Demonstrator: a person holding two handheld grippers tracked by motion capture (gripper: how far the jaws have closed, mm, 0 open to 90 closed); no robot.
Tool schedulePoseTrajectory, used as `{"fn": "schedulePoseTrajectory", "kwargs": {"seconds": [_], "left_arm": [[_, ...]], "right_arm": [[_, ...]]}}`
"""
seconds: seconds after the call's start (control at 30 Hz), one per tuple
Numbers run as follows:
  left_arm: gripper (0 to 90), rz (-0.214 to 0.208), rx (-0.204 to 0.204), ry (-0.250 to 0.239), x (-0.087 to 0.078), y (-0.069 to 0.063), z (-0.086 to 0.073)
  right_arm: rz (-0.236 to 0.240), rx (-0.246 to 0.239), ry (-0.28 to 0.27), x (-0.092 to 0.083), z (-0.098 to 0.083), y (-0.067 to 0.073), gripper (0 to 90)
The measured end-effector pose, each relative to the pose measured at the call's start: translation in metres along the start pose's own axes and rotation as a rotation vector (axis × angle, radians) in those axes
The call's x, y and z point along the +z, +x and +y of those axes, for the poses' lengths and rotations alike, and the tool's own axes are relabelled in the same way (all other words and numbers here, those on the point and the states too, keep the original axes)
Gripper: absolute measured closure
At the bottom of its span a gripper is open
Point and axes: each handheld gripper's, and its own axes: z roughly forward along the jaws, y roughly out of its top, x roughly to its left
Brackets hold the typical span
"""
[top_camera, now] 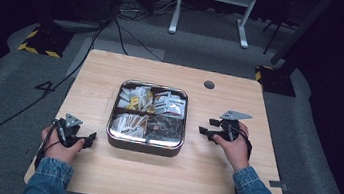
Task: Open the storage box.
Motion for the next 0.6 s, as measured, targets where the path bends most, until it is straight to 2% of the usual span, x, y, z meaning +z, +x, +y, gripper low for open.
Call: {"fn": "schedulePoseTrajectory", "kwargs": {"seconds": [0.07, 0.23, 0.6], "left_arm": [[19.5, 0.000, 0.000, 0.000, 0.000, 0.000, 0.000], [19.5, 0.000, 0.000, 0.000, 0.000, 0.000, 0.000], [19.5, 0.000, -0.001, 0.000, 0.000, 0.000, 0.000]], "right_arm": [[0.021, 0.000, -0.014, -0.002, 0.003, 0.002, 35.6], [0.046, -0.049, -0.043, -0.006, 0.016, 0.013, 35.6], [0.093, -0.055, -0.078, -0.013, 0.037, 0.028, 36.7]]}}
